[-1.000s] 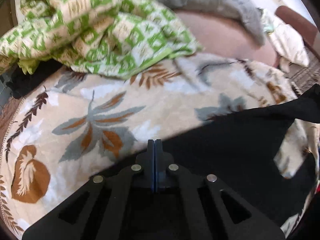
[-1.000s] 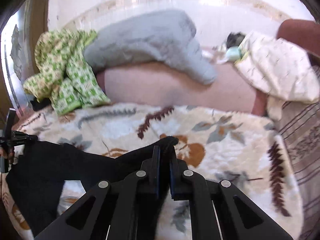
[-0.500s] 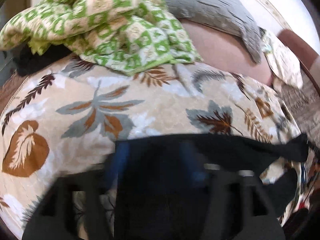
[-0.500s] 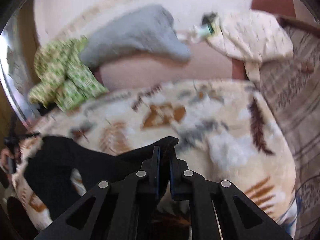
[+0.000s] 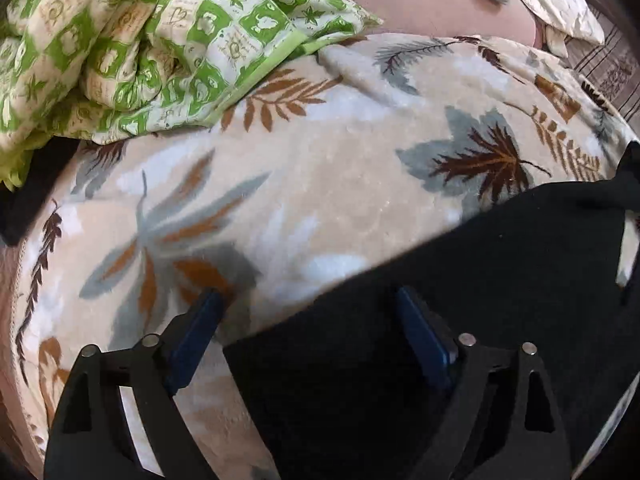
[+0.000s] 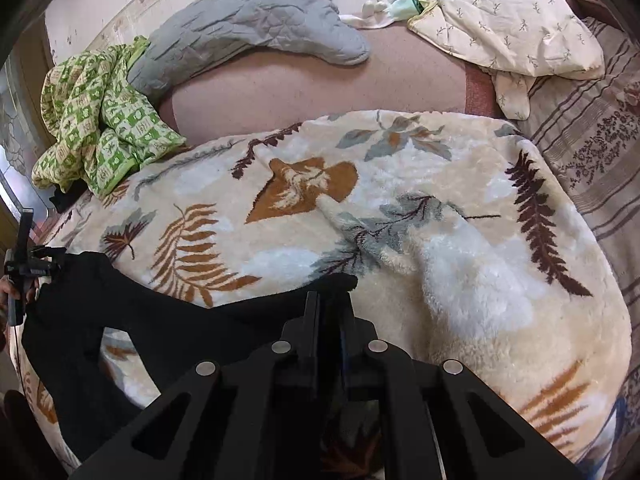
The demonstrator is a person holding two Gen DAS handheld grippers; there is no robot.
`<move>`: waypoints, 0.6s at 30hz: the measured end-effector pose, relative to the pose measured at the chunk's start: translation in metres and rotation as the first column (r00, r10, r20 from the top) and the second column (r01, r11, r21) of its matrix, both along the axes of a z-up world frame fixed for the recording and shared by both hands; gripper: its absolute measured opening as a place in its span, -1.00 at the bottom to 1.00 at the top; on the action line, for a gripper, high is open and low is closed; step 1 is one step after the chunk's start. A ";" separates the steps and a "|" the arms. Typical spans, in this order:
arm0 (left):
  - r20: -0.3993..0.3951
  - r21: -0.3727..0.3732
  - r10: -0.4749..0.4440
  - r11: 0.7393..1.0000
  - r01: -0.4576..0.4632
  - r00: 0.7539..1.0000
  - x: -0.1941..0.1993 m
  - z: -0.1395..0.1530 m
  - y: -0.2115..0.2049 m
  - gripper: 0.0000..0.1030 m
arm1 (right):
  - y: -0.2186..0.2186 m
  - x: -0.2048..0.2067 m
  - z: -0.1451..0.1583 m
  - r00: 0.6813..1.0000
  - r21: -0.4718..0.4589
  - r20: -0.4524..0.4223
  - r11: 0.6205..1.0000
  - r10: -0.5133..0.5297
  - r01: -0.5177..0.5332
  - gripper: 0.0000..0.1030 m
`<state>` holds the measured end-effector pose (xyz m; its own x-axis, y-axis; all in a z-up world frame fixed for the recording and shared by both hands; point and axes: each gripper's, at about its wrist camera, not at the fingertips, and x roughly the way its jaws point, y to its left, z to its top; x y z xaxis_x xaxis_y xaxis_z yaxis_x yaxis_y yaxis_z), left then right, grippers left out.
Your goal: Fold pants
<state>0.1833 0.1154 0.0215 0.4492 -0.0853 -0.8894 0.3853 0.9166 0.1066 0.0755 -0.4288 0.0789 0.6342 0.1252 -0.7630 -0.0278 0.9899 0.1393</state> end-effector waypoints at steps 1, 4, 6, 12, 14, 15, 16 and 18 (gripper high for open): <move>-0.010 -0.013 0.006 1.000 -0.006 1.000 0.002 0.000 0.000 0.35 | 0.000 0.004 -0.002 1.000 -0.002 -0.006 1.000 -0.003 0.003 -0.87; 0.031 -0.022 0.021 1.000 -0.020 0.999 -0.004 0.015 -0.007 -0.79 | 0.001 0.014 -0.003 1.000 0.008 -0.008 1.000 -0.024 0.024 -0.87; 0.069 -0.041 0.012 0.999 -0.009 0.998 -0.016 0.027 -0.009 -0.82 | 0.001 0.016 0.006 0.999 0.032 0.012 0.999 -0.039 0.039 -0.87; 0.294 -0.211 -0.139 0.955 0.206 0.946 -0.144 0.112 -0.004 -0.83 | -0.015 -0.023 0.056 0.996 0.152 0.086 0.988 -0.038 0.024 -0.87; 0.282 -0.236 -0.171 0.941 0.241 0.944 -0.180 0.117 0.000 -0.83 | -0.022 -0.039 0.059 0.998 0.176 0.056 0.984 -0.038 0.028 -0.87; 0.241 -0.248 -0.189 0.936 0.249 0.952 -0.197 0.111 0.001 -0.83 | -0.027 -0.046 0.057 0.999 0.190 0.029 0.981 -0.042 0.036 -0.87; 0.211 -0.245 -0.195 0.938 0.245 0.958 -0.208 0.102 0.002 -0.83 | -0.033 -0.055 0.051 0.998 0.203 -0.014 0.978 -0.054 0.056 -0.84; 0.138 -0.201 -0.176 0.959 0.202 0.975 -0.223 0.075 0.008 -0.83 | -0.040 -0.060 0.033 0.991 0.171 -0.093 0.980 -0.091 0.106 -0.71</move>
